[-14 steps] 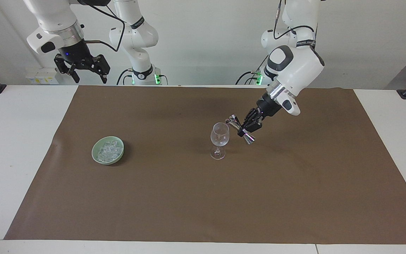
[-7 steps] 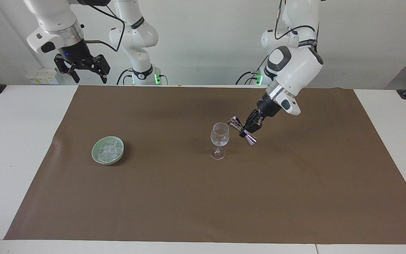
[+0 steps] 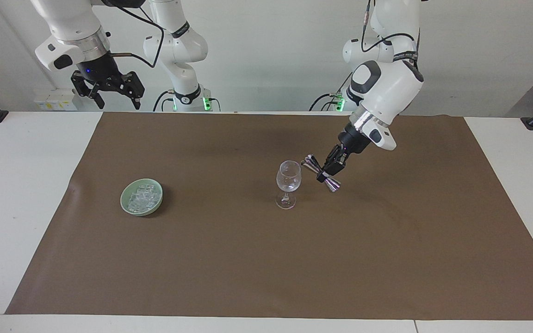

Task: Pour wine and add ice with both arms
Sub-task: 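Tilt the bottle with the left gripper to pour into the glass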

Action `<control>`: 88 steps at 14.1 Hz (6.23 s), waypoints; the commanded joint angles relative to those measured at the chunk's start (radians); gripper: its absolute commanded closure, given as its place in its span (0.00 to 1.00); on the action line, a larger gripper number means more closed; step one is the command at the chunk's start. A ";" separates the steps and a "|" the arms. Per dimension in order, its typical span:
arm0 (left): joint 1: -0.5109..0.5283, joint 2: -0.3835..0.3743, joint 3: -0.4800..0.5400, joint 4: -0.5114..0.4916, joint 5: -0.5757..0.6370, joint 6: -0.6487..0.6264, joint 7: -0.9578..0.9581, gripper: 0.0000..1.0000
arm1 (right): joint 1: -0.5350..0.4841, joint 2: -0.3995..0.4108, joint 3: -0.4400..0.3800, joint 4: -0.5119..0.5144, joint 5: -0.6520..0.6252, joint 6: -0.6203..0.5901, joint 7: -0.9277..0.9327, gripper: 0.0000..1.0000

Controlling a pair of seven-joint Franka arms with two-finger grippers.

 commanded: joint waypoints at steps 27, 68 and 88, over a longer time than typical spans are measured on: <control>-0.071 0.002 0.016 -0.030 0.050 0.155 -0.013 1.00 | -0.006 -0.008 0.001 0.000 0.007 -0.016 -0.025 0.00; -0.147 0.028 0.021 -0.018 0.722 0.289 -0.011 1.00 | -0.006 -0.008 0.001 0.000 0.007 -0.016 -0.025 0.00; 0.013 0.031 0.016 -0.007 0.019 -0.009 -0.073 1.00 | -0.006 -0.008 0.002 -0.002 0.007 -0.013 -0.039 0.00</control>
